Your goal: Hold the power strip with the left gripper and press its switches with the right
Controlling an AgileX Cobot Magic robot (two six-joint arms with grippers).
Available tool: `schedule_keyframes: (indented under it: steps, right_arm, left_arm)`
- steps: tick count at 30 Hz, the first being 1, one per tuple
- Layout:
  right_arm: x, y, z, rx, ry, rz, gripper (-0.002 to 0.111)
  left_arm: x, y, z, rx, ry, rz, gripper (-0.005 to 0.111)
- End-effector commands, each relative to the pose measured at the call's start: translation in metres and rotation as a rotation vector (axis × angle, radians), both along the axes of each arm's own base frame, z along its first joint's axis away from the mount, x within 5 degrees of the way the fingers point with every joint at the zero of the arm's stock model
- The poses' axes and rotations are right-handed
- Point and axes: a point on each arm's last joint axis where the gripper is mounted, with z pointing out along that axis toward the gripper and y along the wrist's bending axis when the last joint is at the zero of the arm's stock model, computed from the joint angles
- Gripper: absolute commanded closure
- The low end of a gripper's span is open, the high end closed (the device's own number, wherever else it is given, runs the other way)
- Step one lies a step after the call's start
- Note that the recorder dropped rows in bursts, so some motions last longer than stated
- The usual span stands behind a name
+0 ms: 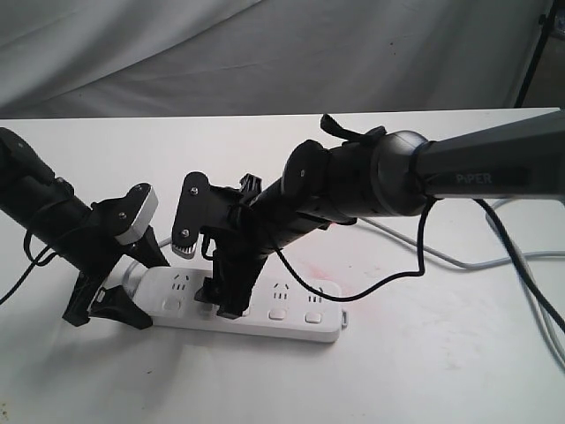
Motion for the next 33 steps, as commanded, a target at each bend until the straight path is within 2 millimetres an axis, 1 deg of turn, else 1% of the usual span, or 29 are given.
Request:
schedule_keyframes:
  steps: [1, 14, 19, 33]
  right_arm:
    - [-0.004, -0.001, -0.001, 0.000, 0.021, 0.013, 0.020]
    - [-0.004, -0.001, 0.004, 0.017, 0.016, 0.003, 0.020]
    - [-0.006, 0.000, 0.013, 0.041, 0.021, 0.002, 0.020]
    - [-0.006, 0.000, 0.012, 0.032, 0.023, 0.014, 0.020]
  left_arm:
    - [-0.001, -0.002, 0.000, -0.002, 0.000, -0.002, 0.107]
    - [-0.001, -0.002, 0.000, -0.002, 0.000, -0.002, 0.107]
    - [-0.001, -0.002, 0.000, -0.002, 0.000, -0.002, 0.107]
    - [-0.001, -0.002, 0.000, -0.002, 0.000, -0.002, 0.107]
